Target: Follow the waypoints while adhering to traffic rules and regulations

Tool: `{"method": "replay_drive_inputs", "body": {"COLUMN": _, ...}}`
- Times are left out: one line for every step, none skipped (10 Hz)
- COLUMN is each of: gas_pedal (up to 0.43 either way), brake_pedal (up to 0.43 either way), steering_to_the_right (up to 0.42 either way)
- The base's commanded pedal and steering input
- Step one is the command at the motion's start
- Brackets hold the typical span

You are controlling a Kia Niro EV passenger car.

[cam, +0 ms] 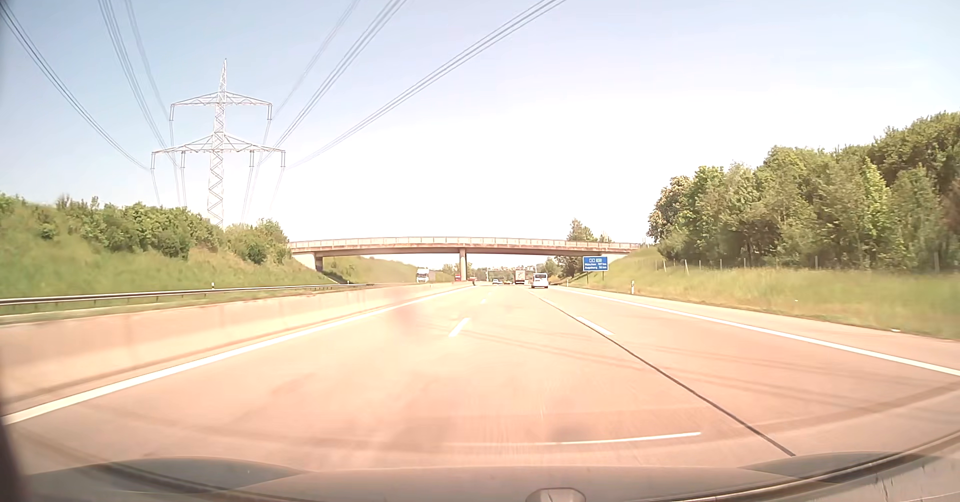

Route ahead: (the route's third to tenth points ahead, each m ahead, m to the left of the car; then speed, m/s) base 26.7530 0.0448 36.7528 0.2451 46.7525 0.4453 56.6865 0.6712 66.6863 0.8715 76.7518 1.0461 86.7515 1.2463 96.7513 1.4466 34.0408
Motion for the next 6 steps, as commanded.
{"method": "replay_drive_inputs", "body": {"gas_pedal": 0.331, "brake_pedal": 0.000, "steering_to_the_right": -0.003}}
{"method": "replay_drive_inputs", "body": {"gas_pedal": 0.331, "brake_pedal": 0.000, "steering_to_the_right": -0.003}}
{"method": "replay_drive_inputs", "body": {"gas_pedal": 0.331, "brake_pedal": 0.000, "steering_to_the_right": -0.003}}
{"method": "replay_drive_inputs", "body": {"gas_pedal": 0.331, "brake_pedal": 0.000, "steering_to_the_right": -0.003}}
{"method": "replay_drive_inputs", "body": {"gas_pedal": 0.331, "brake_pedal": 0.000, "steering_to_the_right": -0.002}}
{"method": "replay_drive_inputs", "body": {"gas_pedal": 0.331, "brake_pedal": 0.000, "steering_to_the_right": -0.002}}
